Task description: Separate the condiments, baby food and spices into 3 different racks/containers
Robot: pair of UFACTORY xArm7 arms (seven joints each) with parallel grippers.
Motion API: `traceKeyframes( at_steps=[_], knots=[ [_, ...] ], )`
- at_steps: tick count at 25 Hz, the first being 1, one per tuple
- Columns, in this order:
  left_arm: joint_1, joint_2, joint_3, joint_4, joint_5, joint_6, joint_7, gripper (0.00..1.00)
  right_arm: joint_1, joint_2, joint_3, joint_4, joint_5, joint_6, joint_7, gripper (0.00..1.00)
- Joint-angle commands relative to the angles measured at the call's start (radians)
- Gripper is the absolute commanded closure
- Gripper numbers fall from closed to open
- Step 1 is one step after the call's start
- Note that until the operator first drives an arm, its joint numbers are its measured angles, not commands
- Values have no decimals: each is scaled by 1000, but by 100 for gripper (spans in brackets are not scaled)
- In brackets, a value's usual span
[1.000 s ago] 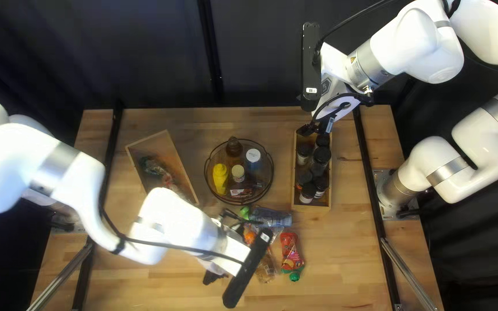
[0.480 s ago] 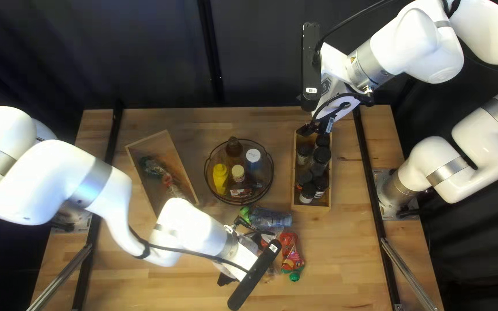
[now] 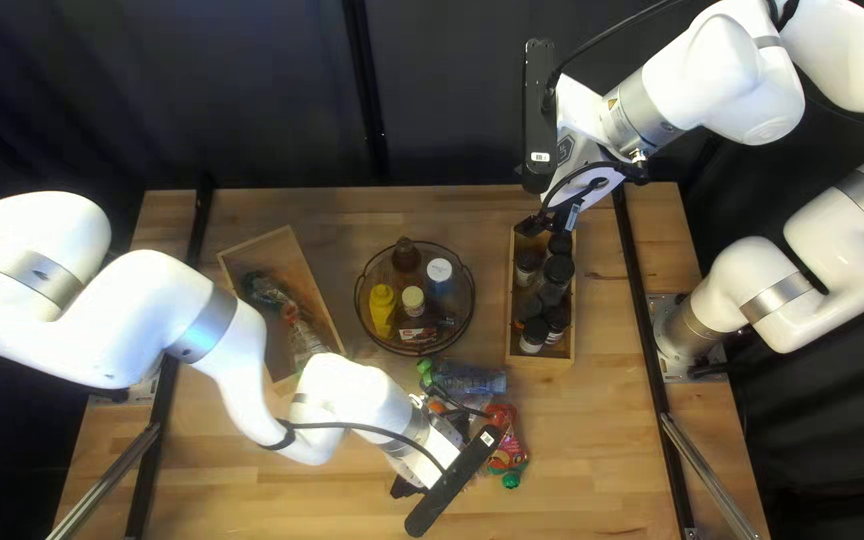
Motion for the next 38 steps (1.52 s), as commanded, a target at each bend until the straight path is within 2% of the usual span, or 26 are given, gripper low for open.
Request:
traceKeyframes(
  at_steps=[1,6,8,9,10,11,12,13,14,24,26,32,38],
  knots=[
    [-14,46,8,47,6,1,-6,0,0,0,0,0,0,0,0,0],
    [-7,71,-3,77,4,15,5,0,0,0,0,0,0,0,0,0],
    [-2,72,-8,77,1,18,9,11,0,0,0,0,0,0,0,0],
    [-1,74,-9,79,1,19,10,11,0,0,0,0,0,0,0,0],
    [0,76,-11,82,-1,23,11,37,0,0,0,0,0,0,0,0],
    [1,77,-12,84,-1,24,11,46,0,0,0,0,0,0,0,0],
    [3,78,-15,86,-3,27,13,66,0,0,0,0,0,0,0,0],
    [5,78,-16,87,-4,28,14,82,0,0,0,0,0,0,0,0],
    [6,79,-17,88,-5,29,15,88,0,0,0,0,0,0,0,0],
    [14,87,-23,93,-11,32,18,93,0,0,0,0,0,0,0,0],
    [13,80,-23,90,-11,37,16,98,0,0,0,0,0,0,0,0],
    [-27,-41,5,8,6,75,-41,100,0,0,0,0,0,0,0,0],
    [-63,-167,33,-44,43,170,-103,100,0,0,0,0,0,0,0,0]
  ],
)
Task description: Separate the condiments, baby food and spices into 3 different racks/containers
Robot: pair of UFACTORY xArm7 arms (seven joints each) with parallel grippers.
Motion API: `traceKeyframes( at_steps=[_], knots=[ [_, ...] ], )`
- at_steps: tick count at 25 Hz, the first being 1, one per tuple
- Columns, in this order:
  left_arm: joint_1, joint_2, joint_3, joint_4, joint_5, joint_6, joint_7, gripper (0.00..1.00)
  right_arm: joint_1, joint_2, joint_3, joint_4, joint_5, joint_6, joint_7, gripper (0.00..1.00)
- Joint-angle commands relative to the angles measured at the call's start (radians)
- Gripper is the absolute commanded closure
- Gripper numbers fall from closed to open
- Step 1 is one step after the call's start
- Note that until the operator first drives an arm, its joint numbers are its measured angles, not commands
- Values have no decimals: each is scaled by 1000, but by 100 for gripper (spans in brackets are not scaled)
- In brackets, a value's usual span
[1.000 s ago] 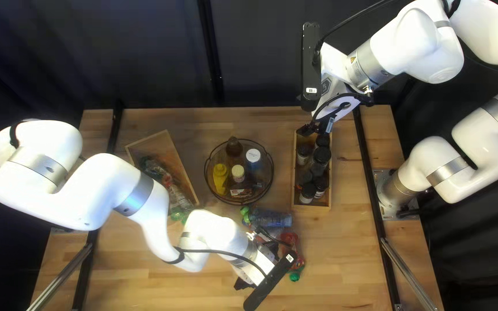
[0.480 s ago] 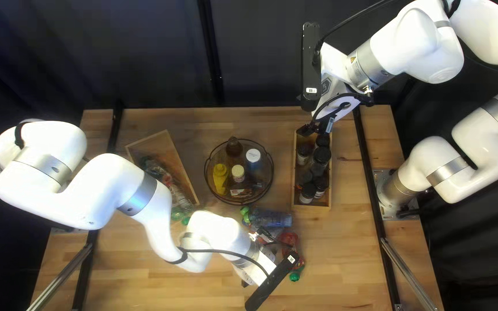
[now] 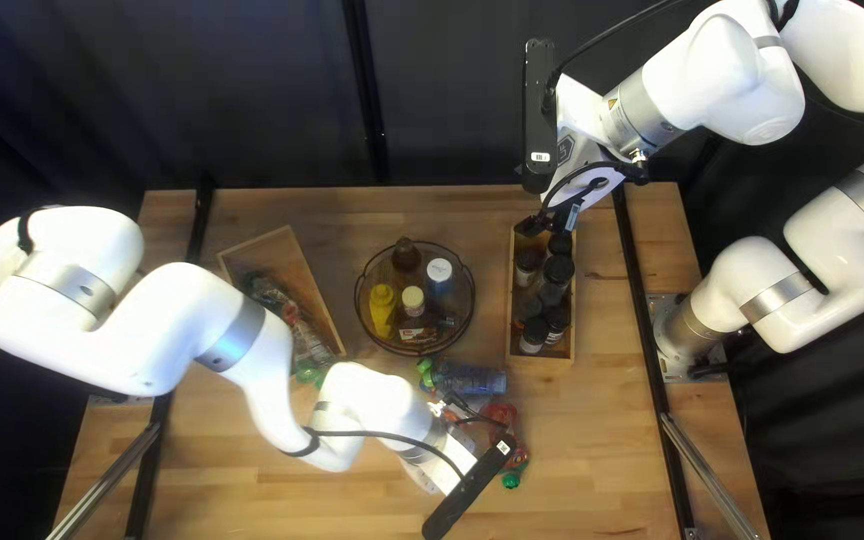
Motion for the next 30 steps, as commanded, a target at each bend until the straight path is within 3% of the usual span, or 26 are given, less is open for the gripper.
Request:
traceKeyframes(
  at_steps=[1,7,10,11,12,13,18,30],
  knots=[
    [-23,-72,18,-29,25,60,-37,100,0,0,0,0,0,0,0,0],
    [-61,-156,41,-47,82,146,-107,100,0,0,0,0,0,0,0,0],
    [-70,-136,43,-25,90,154,-118,100,0,0,0,0,0,0,0,0],
    [-70,-129,42,-19,89,154,-118,63,0,0,0,0,0,0,0,0],
    [-72,-106,40,-4,86,146,-121,10,0,0,0,0,0,0,0,0],
    [-74,-98,40,1,86,142,-123,0,0,0,0,0,0,0,0,0],
    [-65,-53,32,-1,83,72,-101,0,0,0,0,0,0,0,0,0],
    [30,113,-41,89,30,-17,33,0,0,0,0,0,0,0,0,0]
  ],
)
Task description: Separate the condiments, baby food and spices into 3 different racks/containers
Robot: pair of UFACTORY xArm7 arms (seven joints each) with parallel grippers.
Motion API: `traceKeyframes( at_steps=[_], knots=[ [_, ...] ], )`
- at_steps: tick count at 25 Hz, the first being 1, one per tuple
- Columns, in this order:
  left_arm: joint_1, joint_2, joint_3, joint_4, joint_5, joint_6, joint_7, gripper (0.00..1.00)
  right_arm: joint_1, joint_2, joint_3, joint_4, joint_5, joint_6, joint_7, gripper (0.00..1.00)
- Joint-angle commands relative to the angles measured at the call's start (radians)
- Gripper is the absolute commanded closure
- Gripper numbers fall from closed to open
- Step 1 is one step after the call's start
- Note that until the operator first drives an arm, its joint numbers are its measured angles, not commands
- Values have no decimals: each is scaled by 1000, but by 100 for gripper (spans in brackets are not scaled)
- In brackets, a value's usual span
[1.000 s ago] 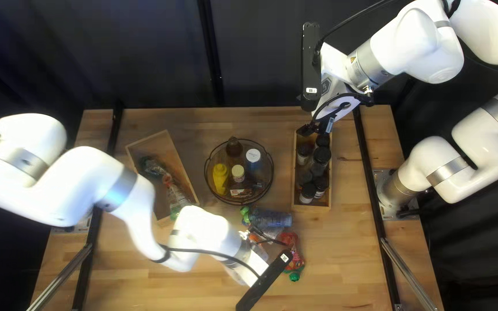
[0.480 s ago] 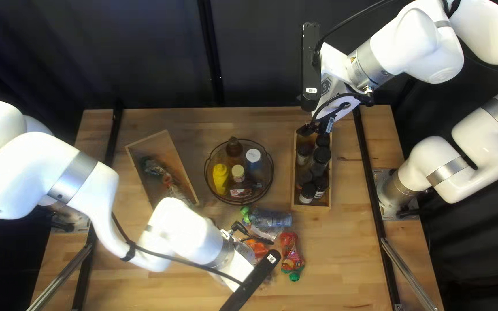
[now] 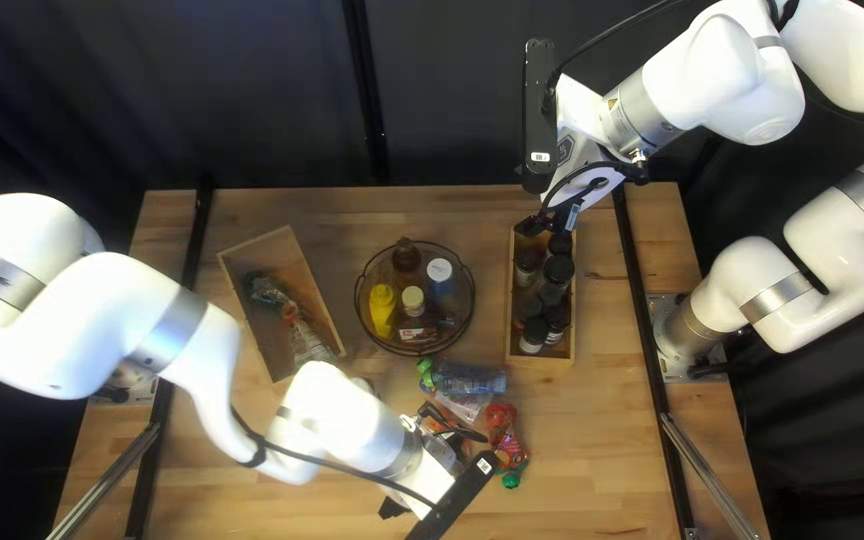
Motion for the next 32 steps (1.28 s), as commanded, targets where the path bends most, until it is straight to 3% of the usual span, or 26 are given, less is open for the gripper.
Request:
traceKeyframes(
  at_steps=[1,13,20,21,22,23,24,25,32],
  knots=[
    [32,42,-23,24,-18,-14,35,0,0,0,0,0,0,0,0,0],
    [64,134,-65,96,-51,-10,65,0,0,0,0,0,0,0,0,0],
    [84,190,-86,145,-65,3,87,8,0,0,0,0,0,0,0,0],
    [86,194,-87,148,-66,3,88,13,0,0,0,0,0,0,0,0],
    [89,197,-89,150,-68,4,91,25,0,0,0,0,0,0,0,0],
    [91,198,-90,150,-69,5,92,50,0,0,0,0,0,0,0,0],
    [92,199,-91,153,-70,7,92,60,0,0,0,0,0,0,0,0],
    [92,200,-91,155,-70,9,92,99,0,0,0,0,0,0,0,0],
    [91,183,-90,147,-68,24,91,100,0,0,0,0,0,0,0,0]
  ],
)
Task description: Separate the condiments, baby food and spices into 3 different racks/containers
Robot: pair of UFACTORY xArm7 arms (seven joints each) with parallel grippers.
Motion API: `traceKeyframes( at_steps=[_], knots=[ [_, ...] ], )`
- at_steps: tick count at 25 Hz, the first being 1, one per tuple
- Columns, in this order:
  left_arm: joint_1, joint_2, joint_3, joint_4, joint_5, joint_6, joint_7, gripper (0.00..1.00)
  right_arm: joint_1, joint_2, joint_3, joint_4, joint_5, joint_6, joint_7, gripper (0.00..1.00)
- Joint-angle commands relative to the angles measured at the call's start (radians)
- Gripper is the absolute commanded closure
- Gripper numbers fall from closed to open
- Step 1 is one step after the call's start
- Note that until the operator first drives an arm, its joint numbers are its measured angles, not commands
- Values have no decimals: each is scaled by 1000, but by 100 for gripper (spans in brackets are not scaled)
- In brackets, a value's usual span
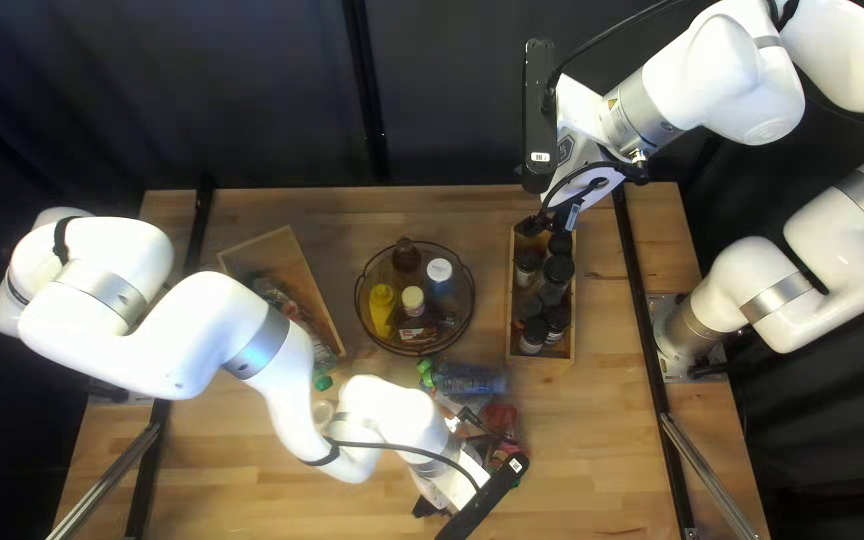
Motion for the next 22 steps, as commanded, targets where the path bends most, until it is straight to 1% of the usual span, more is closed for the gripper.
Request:
traceKeyframes(
  at_steps=[1,6,12,14,17,20,21,22],
  knots=[
    [-3,-24,3,-13,3,12,-5,100,0,0,0,0,0,0,0,0],
    [-27,-120,24,-61,24,59,-41,100,0,0,0,0,0,0,0,0],
    [-79,-279,57,-110,87,182,-113,100,0,0,0,0,0,0,0,0],
    [-93,-302,65,-114,107,208,-132,100,0,0,0,0,0,0,0,0],
    [-131,-389,83,-152,165,275,-207,100,0,0,0,0,0,0,0,0],
    [-159,-481,92,-207,222,337,-292,100,0,0,0,0,0,0,0,0],
    [-165,-487,94,-209,233,347,-307,100,0,0,0,0,0,0,0,0],
    [-175,-521,93,-229,255,372,-341,100,0,0,0,0,0,0,0,0]
  ],
)
